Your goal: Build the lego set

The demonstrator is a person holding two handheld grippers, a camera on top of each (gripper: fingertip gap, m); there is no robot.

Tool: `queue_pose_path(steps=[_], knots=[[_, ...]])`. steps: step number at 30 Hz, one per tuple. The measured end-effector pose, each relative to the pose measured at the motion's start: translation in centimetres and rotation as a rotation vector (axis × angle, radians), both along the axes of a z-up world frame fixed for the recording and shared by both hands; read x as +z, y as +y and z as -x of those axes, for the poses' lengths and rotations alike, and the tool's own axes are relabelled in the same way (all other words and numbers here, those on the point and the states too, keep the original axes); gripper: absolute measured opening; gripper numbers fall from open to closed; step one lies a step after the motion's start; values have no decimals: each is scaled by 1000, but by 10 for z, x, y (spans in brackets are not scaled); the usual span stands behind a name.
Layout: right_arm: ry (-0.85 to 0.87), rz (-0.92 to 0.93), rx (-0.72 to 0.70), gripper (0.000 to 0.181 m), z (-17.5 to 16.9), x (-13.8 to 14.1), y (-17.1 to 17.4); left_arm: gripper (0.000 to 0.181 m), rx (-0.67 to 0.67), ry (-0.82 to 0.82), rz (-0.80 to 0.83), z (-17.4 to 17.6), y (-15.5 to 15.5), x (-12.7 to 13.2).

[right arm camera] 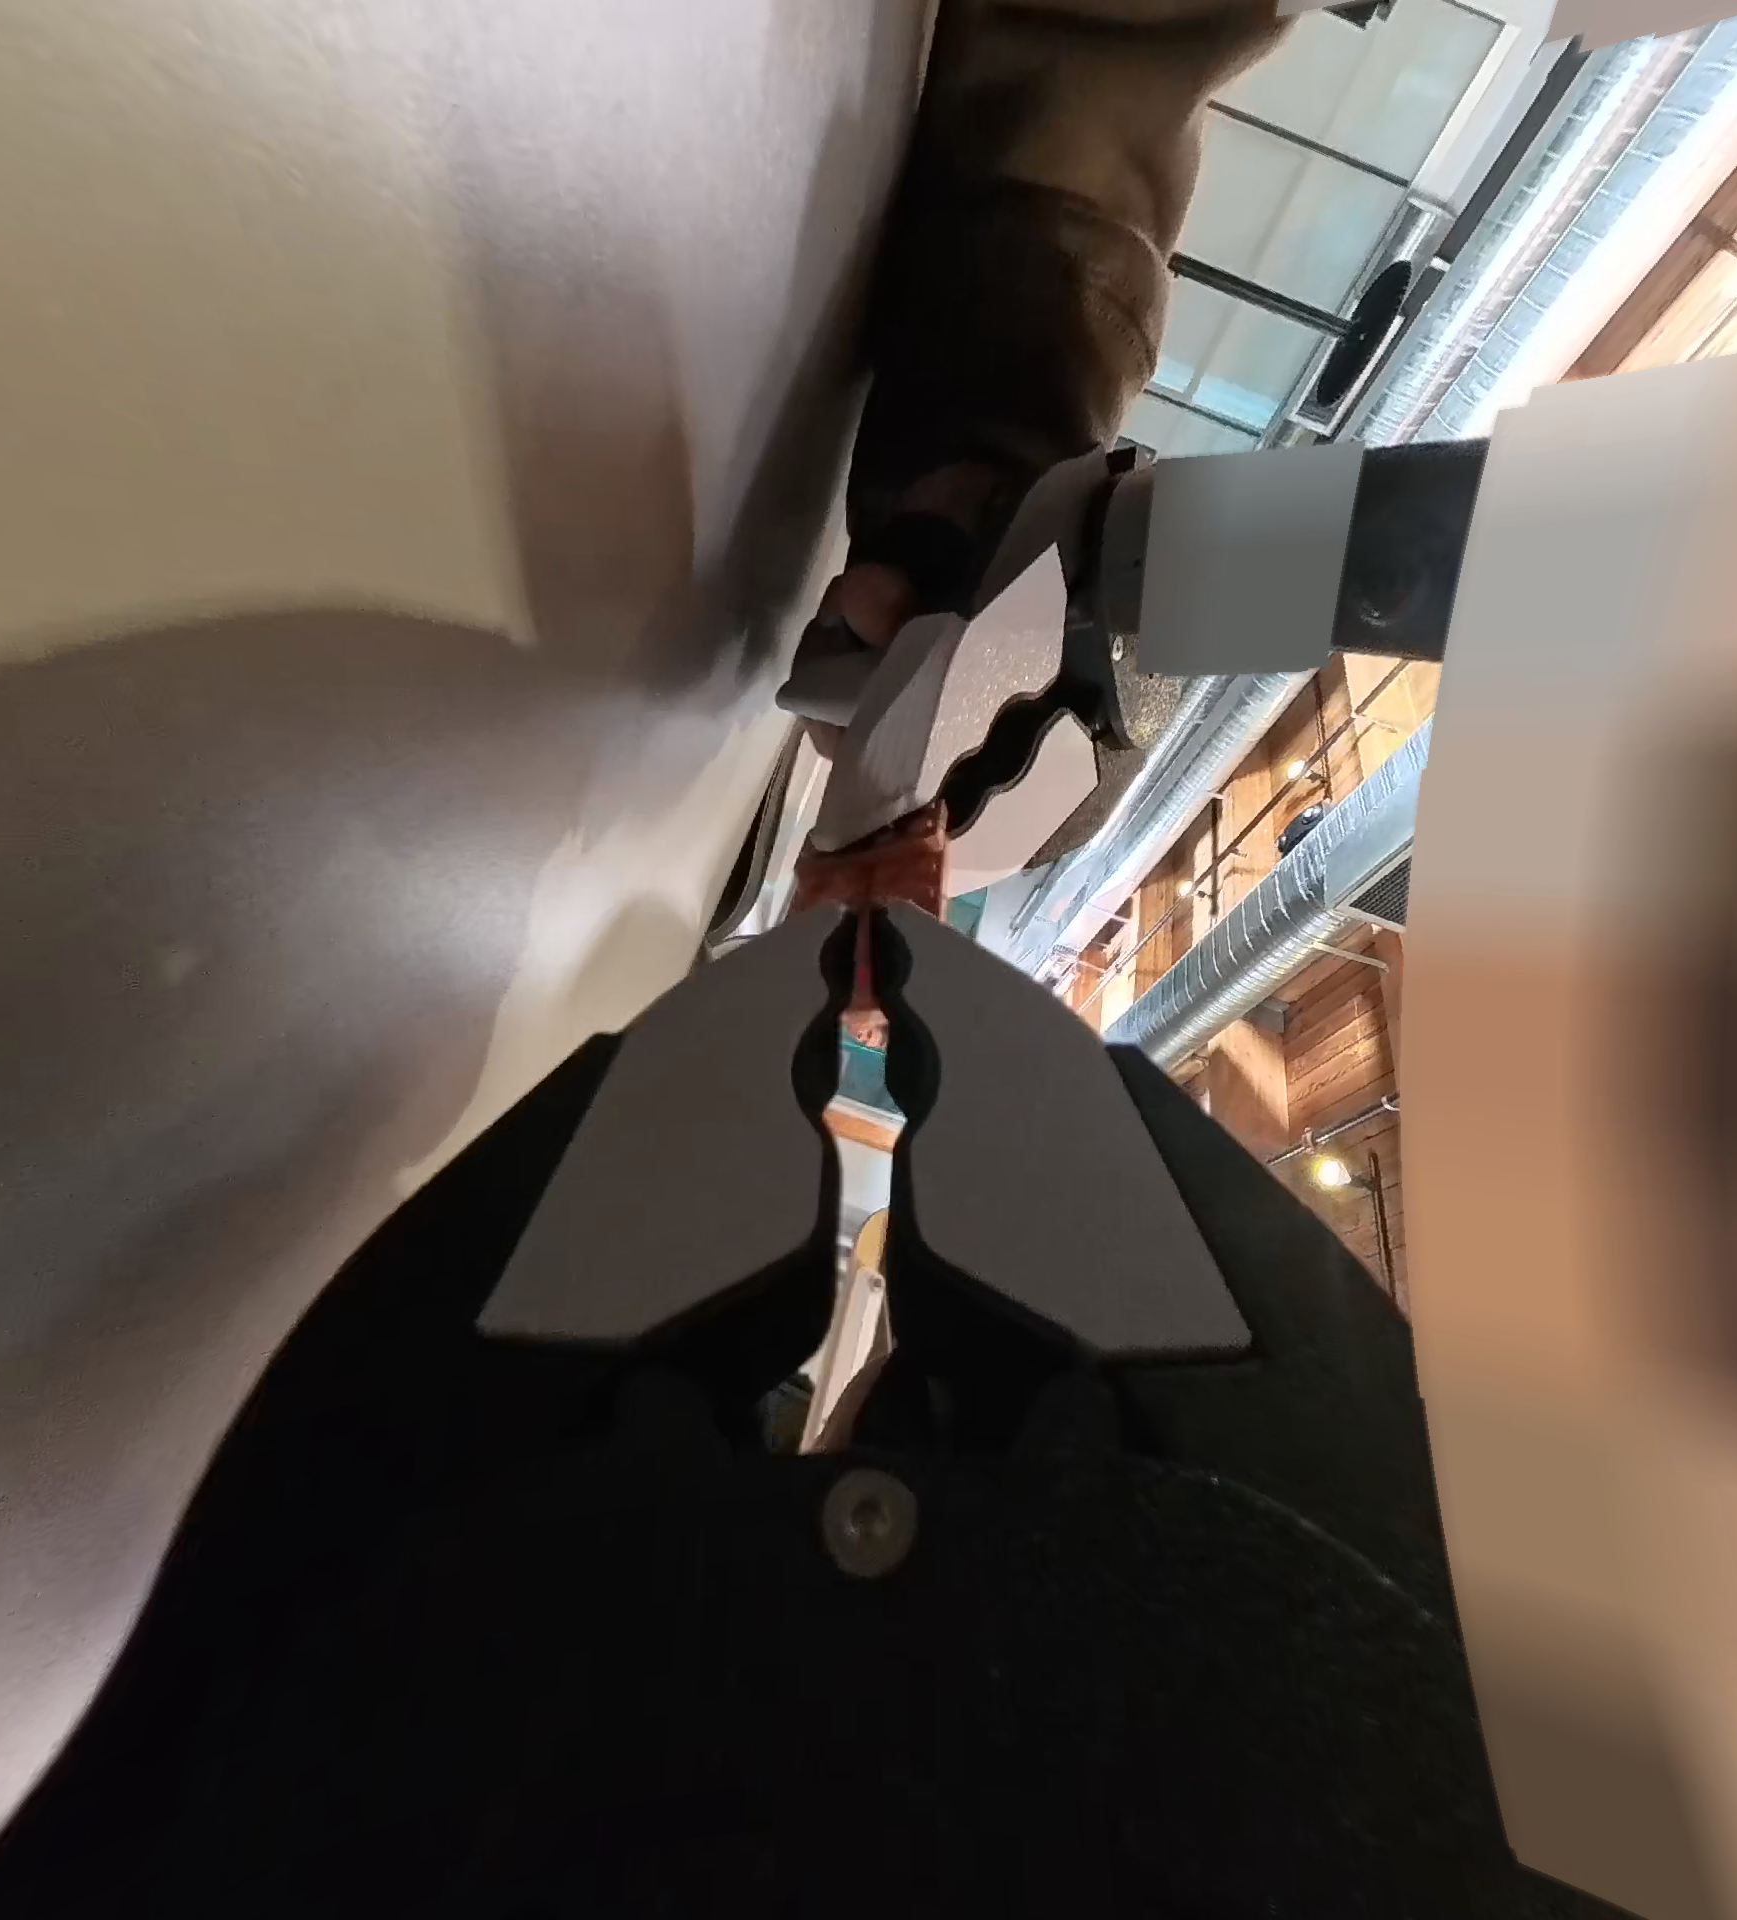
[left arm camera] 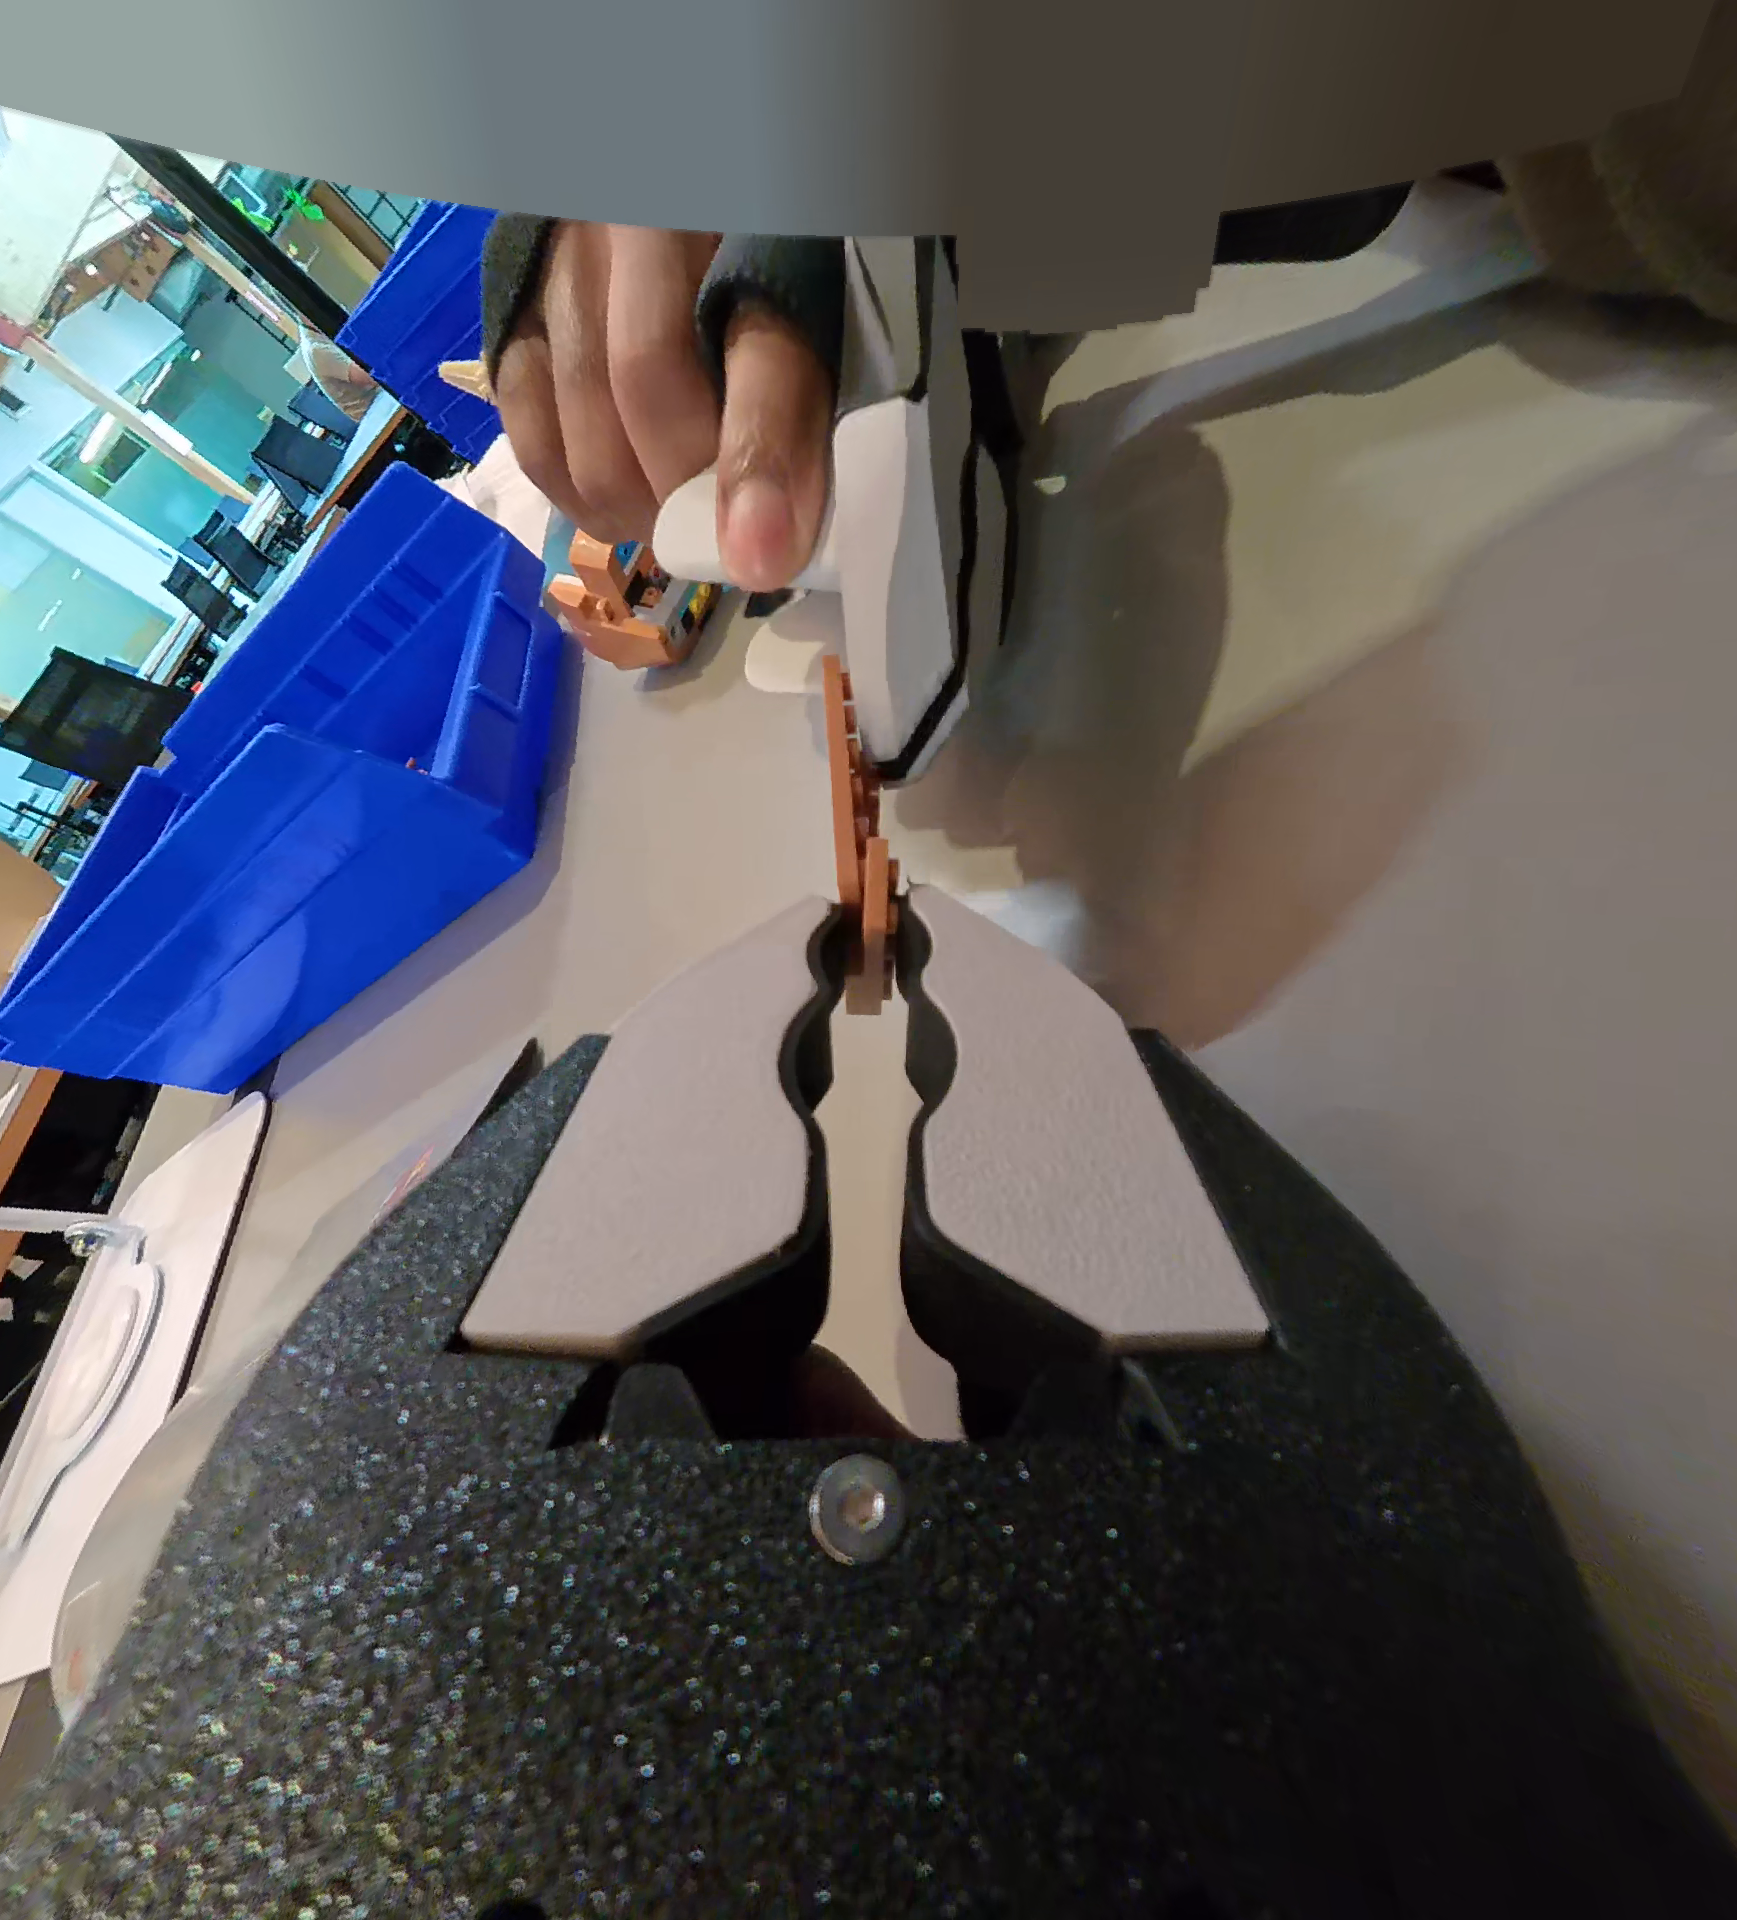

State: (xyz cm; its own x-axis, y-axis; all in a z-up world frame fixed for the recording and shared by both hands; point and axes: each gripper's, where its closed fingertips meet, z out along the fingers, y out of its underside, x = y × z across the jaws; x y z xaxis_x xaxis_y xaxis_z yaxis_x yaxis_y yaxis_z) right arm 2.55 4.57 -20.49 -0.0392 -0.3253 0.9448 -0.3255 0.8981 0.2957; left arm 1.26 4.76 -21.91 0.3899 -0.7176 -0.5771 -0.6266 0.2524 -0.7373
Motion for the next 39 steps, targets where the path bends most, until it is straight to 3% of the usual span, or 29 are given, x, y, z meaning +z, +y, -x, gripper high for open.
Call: queue_pose_path(steps=[5,8,13,16,19,25,28,39], knots=[[-85,106,-28,18,-2,-1,3,9,46,-26,4,8,6,3],[-155,282,-76,23,-1,5,7,9,118,-44,36,20,15,1],[-342,830,-227,25,15,23,27,9,206,-102,104,36,26,-1],[-497,1256,-234,23,24,39,35,9,213,-149,116,39,27,4],[-614,1506,-216,20,32,46,40,9,190,-194,126,38,24,10],[-725,1542,-169,19,35,38,29,9,114,-280,151,30,16,20],[-744,1547,-151,11,35,39,22,9,90,-311,160,28,13,24],[-679,1559,-127,5,34,38,22,10,121,-330,169,30,17,25]])
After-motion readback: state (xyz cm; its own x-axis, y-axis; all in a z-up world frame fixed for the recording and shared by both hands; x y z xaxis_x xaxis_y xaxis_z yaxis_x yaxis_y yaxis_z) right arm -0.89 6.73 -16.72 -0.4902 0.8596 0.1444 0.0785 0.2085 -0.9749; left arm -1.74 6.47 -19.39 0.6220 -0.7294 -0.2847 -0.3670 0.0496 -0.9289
